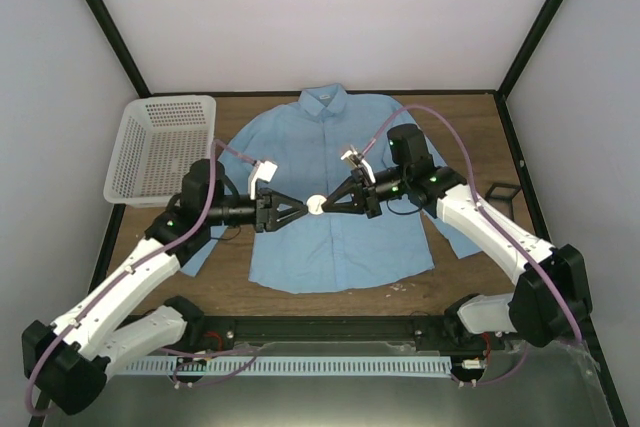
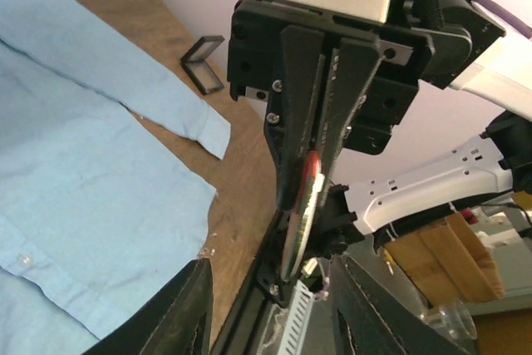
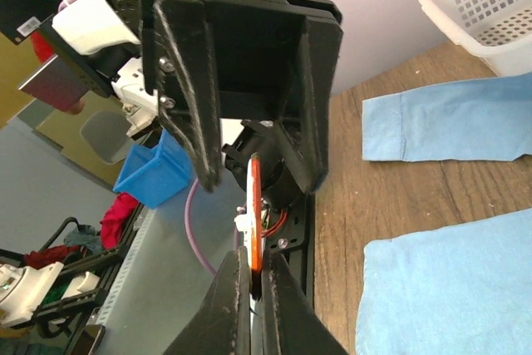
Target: Pin the brooch onto the clothing
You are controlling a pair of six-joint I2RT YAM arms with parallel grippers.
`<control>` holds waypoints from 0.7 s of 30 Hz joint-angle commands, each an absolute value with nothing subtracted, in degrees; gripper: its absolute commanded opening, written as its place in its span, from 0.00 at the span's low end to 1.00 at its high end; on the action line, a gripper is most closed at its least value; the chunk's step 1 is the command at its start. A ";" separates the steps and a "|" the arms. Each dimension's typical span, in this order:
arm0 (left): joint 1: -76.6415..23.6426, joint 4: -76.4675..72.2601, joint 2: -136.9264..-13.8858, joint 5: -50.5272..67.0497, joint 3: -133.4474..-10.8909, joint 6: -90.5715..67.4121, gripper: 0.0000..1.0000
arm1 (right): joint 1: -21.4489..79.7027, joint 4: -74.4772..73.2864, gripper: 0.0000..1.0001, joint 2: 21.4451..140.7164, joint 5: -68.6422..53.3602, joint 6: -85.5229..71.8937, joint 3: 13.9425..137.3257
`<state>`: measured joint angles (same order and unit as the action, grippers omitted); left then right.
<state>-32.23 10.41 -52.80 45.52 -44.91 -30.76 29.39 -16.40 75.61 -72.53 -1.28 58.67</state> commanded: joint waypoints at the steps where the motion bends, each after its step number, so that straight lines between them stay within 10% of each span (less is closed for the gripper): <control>1: -31.99 10.65 -55.11 49.96 -46.51 -29.72 0.39 | 29.09 -17.09 0.01 75.70 -75.55 0.18 59.09; 21: -31.99 8.12 -57.54 50.87 -47.72 -31.20 0.18 | 29.26 -17.92 0.01 77.08 -76.35 1.43 58.71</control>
